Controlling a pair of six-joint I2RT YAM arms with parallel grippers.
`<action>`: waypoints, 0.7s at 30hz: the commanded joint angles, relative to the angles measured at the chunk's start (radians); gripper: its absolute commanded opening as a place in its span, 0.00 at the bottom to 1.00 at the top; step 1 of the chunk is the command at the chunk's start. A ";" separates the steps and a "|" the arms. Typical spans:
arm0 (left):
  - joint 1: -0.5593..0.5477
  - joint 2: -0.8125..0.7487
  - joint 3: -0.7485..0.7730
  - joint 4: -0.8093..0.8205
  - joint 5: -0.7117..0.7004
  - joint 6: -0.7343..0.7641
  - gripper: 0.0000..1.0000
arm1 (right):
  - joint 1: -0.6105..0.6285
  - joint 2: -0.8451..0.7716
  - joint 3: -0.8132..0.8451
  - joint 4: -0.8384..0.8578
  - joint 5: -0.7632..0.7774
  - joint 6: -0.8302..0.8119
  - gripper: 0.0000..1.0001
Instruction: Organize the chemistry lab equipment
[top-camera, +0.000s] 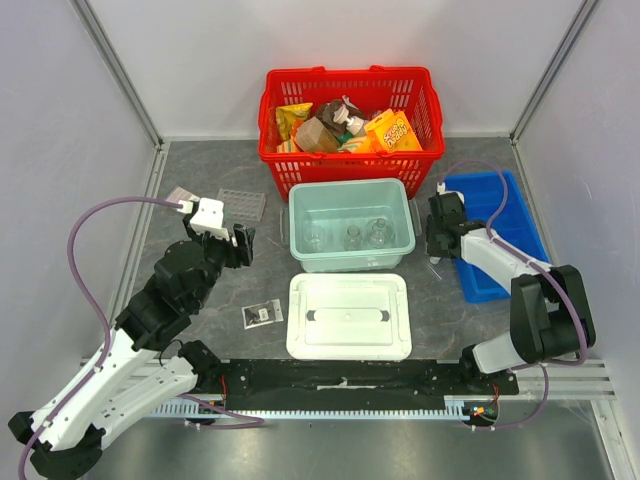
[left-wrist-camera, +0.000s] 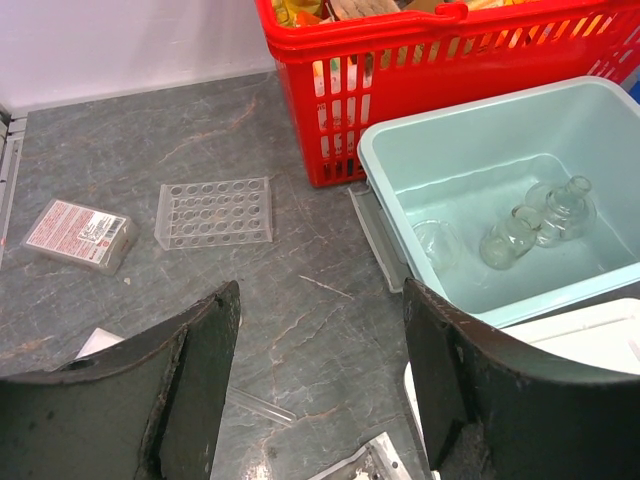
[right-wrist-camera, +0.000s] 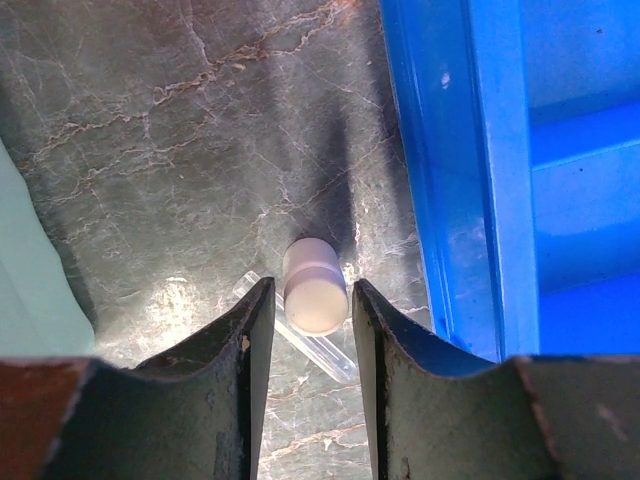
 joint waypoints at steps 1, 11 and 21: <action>0.002 -0.008 -0.006 0.055 -0.031 0.025 0.72 | -0.005 0.012 -0.005 0.033 0.010 -0.009 0.42; 0.002 -0.015 -0.008 0.055 -0.031 0.024 0.71 | -0.005 -0.046 0.041 -0.003 -0.009 -0.018 0.32; 0.001 -0.015 -0.009 0.058 -0.021 0.022 0.71 | -0.008 -0.172 0.213 -0.137 0.051 -0.031 0.29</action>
